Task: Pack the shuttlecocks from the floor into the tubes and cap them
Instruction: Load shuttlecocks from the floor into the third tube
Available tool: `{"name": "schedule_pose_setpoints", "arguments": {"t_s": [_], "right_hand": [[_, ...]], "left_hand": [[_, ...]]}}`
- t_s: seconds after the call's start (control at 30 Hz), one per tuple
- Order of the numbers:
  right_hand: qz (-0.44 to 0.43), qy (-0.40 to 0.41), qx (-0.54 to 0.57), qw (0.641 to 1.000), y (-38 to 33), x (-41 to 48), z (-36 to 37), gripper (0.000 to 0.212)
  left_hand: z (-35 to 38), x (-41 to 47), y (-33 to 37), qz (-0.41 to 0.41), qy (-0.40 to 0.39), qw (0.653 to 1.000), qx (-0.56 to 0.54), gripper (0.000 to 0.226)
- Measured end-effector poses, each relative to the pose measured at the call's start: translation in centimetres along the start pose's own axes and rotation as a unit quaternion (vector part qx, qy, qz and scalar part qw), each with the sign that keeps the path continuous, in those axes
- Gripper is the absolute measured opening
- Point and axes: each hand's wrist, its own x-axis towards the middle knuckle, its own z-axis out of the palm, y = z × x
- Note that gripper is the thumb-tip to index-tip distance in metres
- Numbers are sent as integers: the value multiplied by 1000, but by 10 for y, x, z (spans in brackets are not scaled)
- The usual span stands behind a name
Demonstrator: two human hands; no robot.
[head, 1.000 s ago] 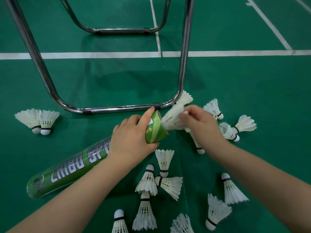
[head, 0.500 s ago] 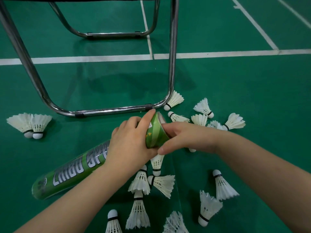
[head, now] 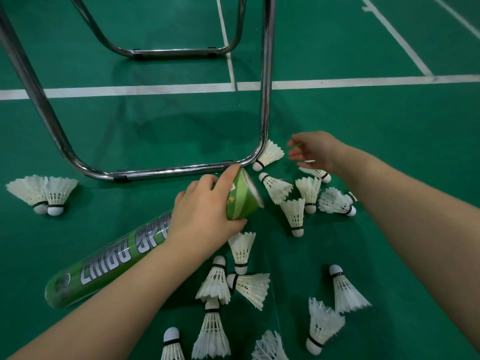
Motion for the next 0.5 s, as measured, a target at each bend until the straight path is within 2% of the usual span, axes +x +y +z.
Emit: {"name": "schedule_pose_setpoints", "arguments": {"t_s": [0.07,0.1,0.17,0.2,0.33,0.5], "right_hand": [[37,77,-13,996,17,27,0,10],[36,89,-62,993,24,36,3,16],[0,90,-181,979,34,47,12,43],[-17,91,-206,974,35,50,18,52],[-44,90,-181,978,29,66,37,73],[-73,68,-167,981,20,77,57,90]], "left_hand": [[3,0,1,9,-9,1000,4,95],[4,0,1,12,-13,1000,7,95],[5,0,1,14,-14,1000,7,95],[6,0,0,13,-13,1000,5,95],[4,2,-3,12,1,1000,-10,96],[3,4,-6,11,9,1000,-19,98]]}}
